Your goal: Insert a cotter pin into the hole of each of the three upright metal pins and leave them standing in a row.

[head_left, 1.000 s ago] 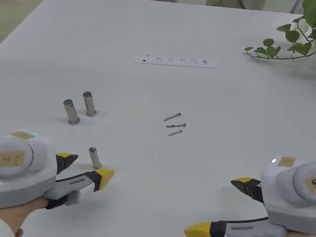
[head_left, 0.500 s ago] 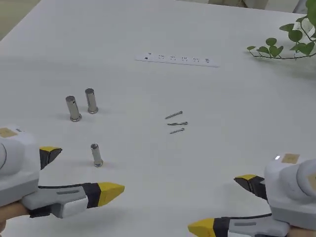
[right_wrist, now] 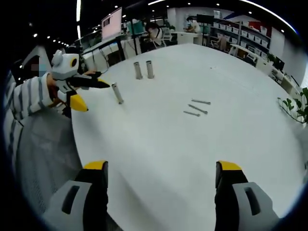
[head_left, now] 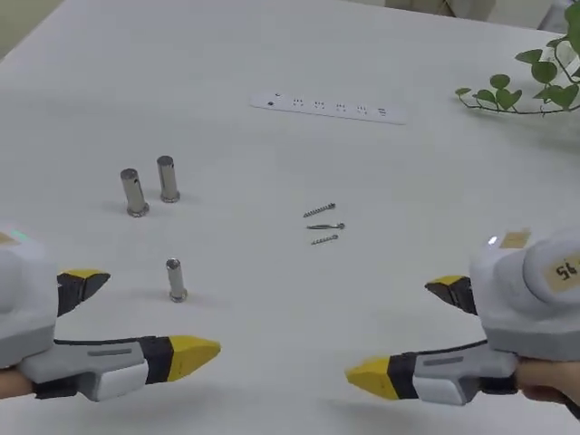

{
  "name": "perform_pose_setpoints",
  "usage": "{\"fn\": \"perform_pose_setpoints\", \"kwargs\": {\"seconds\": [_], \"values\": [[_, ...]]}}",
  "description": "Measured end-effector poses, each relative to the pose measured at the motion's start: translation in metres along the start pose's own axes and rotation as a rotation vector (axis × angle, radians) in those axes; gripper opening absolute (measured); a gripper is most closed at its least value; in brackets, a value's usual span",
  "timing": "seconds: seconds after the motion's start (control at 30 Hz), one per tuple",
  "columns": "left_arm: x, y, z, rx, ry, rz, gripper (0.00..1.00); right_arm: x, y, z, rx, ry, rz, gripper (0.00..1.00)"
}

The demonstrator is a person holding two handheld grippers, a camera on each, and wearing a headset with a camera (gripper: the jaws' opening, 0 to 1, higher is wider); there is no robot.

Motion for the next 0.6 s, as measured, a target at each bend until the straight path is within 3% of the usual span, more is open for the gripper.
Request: {"fn": "perform_pose_setpoints", "kwargs": {"seconds": [0.33, 0.6], "values": [[-0.008, 0.004, -0.006, -0.016, -0.017, 0.019, 0.99, 0.005, 0.030, 0.004, -0.075, 0.005, -0.012, 0.90], [-0.013, 0.001, -0.014, -0.021, -0.002, 0.015, 0.99, 0.011, 0.039, 0.017, -0.187, 0.012, -0.087, 0.90]]}}
Point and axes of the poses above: the centre of the closed fingertips' face, and the gripper's own axes: x roughly forward along the fingers, z roughly to its right, y roughly out of its top, the point moved 1 cm from there along -x, roughly backward along the fingers, and after that the axes turned 12 degrees about -z, right-handed, at the moved point
